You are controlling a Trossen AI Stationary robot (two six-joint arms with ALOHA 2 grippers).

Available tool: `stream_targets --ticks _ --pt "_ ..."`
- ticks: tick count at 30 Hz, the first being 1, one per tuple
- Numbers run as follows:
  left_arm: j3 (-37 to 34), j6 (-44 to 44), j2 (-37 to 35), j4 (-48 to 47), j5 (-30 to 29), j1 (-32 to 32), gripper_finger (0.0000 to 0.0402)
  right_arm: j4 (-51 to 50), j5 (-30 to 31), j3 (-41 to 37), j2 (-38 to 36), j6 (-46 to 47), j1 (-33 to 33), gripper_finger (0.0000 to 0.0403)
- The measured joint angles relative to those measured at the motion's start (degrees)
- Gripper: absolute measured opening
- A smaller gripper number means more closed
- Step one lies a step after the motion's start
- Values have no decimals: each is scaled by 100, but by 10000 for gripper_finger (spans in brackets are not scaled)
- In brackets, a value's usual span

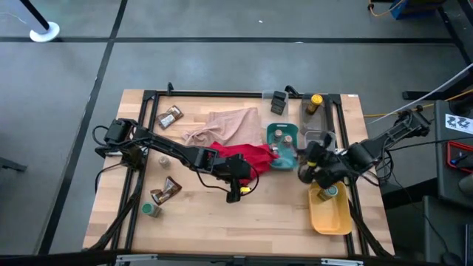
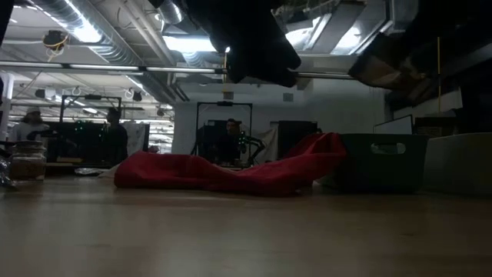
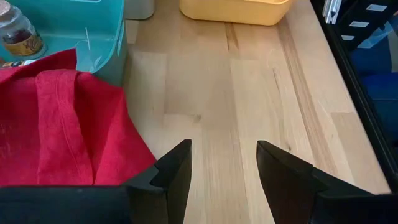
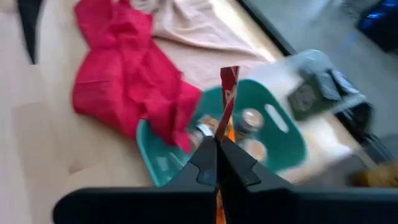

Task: Sort spices by type
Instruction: Put the bottom orange pouch seasoning into the light blue bin

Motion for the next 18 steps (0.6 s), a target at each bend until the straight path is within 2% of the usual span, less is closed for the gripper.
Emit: stream_targets --ticks 9,14,18 --pt "0 -24 0 44 0 -9 164 -2298 1318 -156 -93 3314 1582 2" --pt "0 -34 0 52 -2 -21 164 -2338 1425 -867 -85 4305 2111 2" --pt "0 -70 0 55 -2 -22 164 -2344 1428 -1426 -82 4927 2295 2"
